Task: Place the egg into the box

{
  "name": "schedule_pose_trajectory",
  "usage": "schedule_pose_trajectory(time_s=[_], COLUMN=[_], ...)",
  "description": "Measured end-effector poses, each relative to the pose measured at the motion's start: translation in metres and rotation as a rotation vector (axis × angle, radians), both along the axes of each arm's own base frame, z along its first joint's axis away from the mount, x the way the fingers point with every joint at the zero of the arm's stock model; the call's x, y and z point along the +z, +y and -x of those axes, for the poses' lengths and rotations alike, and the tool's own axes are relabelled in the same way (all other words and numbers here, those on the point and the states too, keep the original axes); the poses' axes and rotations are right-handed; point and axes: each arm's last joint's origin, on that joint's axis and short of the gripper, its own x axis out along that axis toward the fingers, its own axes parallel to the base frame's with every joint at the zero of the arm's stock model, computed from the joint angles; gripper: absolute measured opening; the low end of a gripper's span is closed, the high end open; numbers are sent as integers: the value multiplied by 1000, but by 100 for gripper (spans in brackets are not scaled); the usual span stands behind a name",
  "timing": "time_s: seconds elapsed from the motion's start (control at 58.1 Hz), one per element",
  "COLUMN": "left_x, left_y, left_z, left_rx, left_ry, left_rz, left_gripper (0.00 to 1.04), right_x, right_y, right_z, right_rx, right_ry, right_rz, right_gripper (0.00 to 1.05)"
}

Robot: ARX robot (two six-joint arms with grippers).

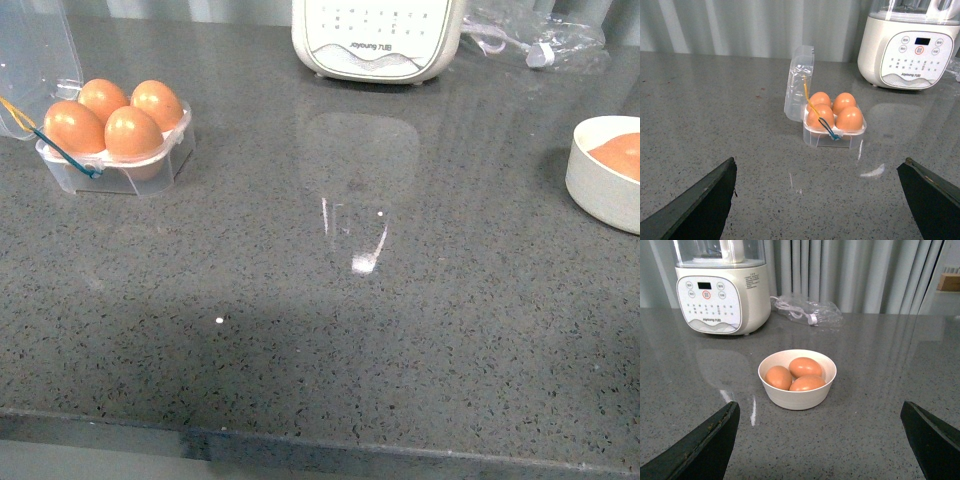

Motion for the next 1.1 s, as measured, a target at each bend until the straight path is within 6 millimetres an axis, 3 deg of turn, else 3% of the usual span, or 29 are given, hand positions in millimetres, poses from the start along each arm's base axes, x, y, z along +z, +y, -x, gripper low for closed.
schedule_pose_trajectory(time_s=[0.052,0.207,0.293,0.379,0.568,0.861,1.102], left_x=[0,-9,-11,-1,9,39,47], left_y=[0,2,3,5,13,37,64], left_z=[0,-2,-2,-4,-25,-95,-156], left_rx=[7,142,146,143,139,119,152], left_ry=[10,467,498,455,397,291,311], left_rz=[1,-4,8,30,58,39,7], left_gripper=[98,98,98,98,98,98,98], right_x=[0,0,0,0,0,0,0], right_y=[0,0,0,0,0,0,0], right_z=[0,0,0,0,0,0,0], right_rx=[0,0,0,0,0,0,0], right_ry=[0,0,0,0,0,0,0], right_rz=[0,0,0,0,0,0,0], right_gripper=[97,97,97,97,97,97,97])
